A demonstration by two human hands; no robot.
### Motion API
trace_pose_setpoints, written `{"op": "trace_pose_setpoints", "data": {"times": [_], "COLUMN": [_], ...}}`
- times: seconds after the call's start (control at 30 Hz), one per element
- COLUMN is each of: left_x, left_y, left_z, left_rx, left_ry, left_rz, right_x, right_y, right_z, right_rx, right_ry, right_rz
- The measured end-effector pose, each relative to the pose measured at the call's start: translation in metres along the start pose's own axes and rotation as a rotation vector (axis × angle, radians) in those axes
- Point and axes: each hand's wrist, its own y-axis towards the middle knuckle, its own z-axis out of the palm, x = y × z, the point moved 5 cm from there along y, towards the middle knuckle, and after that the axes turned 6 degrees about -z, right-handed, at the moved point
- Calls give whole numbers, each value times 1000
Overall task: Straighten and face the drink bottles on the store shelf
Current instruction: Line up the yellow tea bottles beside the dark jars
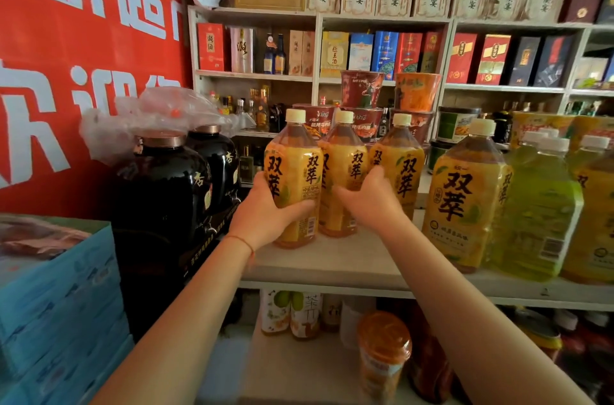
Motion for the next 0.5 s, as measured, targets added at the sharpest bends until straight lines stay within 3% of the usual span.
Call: {"op": "trace_pose_setpoints", "data": {"times": [0.07, 0.17, 0.37, 0.43, 0.5], "left_x": [1, 2, 1, 2, 9], "left_y": [-1, -1, -6, -7, -5], "left_z": [0, -3, -6, -8, -9], "left_rx": [23, 64, 82, 31, -2], "left_ry": [-14, -63, -59, -20, 25], "left_rz": [22, 39, 85, 88, 64], "right_x": [-12, -11, 3, 7, 11], "right_y": [3, 7, 10, 6, -4], "right_z": [14, 27, 47, 39, 19], "right_rx": [118, 124, 300, 297, 184], "right_ry": [-6, 1, -73, -121, -100], "right_rz": [76, 86, -22, -86, -147]}}
